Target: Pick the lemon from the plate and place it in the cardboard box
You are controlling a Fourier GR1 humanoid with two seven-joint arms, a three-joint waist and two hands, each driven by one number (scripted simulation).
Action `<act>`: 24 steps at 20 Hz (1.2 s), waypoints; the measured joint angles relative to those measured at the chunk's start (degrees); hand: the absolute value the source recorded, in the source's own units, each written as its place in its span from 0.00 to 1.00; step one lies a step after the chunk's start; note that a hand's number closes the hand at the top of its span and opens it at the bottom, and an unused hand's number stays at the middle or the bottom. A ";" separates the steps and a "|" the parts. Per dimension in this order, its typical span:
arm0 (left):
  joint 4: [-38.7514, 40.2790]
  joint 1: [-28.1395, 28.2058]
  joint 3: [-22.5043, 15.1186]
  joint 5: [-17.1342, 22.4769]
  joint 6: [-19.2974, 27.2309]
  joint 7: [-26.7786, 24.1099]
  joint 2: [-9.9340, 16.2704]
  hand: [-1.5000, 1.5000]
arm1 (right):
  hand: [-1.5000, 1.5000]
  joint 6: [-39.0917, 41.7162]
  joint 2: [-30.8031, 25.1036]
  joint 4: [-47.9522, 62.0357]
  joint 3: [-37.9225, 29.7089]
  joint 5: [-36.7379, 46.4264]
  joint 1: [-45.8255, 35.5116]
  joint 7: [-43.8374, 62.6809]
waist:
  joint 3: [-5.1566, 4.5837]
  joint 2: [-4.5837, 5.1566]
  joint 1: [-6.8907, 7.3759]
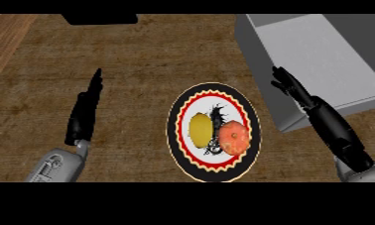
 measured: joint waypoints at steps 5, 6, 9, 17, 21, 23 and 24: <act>-4.78 -2.19 -0.23 -0.79 -5.44 -3.94 4.06 0.50 | 0.00 -7.45 1.88 -8.24 -5.57 -0.21 -1.85 5.14 | -1.16 -0.14 -0.72; -5.84 -2.95 -0.32 -0.85 -6.98 -5.15 5.11 0.50 | 0.00 -9.63 2.34 -9.82 -7.13 -0.04 -2.94 6.56 | -1.29 -0.28 -1.04; -8.37 -3.57 -0.58 0.30 -11.45 -7.83 6.93 0.50 | 0.00 -13.59 -1.10 -12.74 -7.98 6.57 -2.15 13.68 | -1.60 -0.25 -1.54; -10.16 -3.09 1.64 2.57 -20.39 -13.57 9.89 0.50 | 0.00 -16.40 -3.27 -22.56 -0.80 24.42 1.85 20.59 | -1.48 0.65 -0.10; -10.59 -2.45 1.97 2.26 -21.50 -14.45 9.51 0.50 | 0.00 -11.81 -5.18 -26.29 3.86 31.38 0.42 26.62 | -1.50 0.75 0.39; -11.07 -2.04 2.11 2.34 -22.21 -14.80 9.66 0.50 | 0.00 -7.68 -6.18 -27.03 6.16 33.35 -1.74 31.43 | -1.54 0.78 0.79; -10.58 -2.67 2.22 2.20 -22.33 -14.72 9.52 0.50 | 0.00 -5.28 -6.88 -27.11 7.30 33.88 -2.72 33.45 | -1.56 0.84 0.78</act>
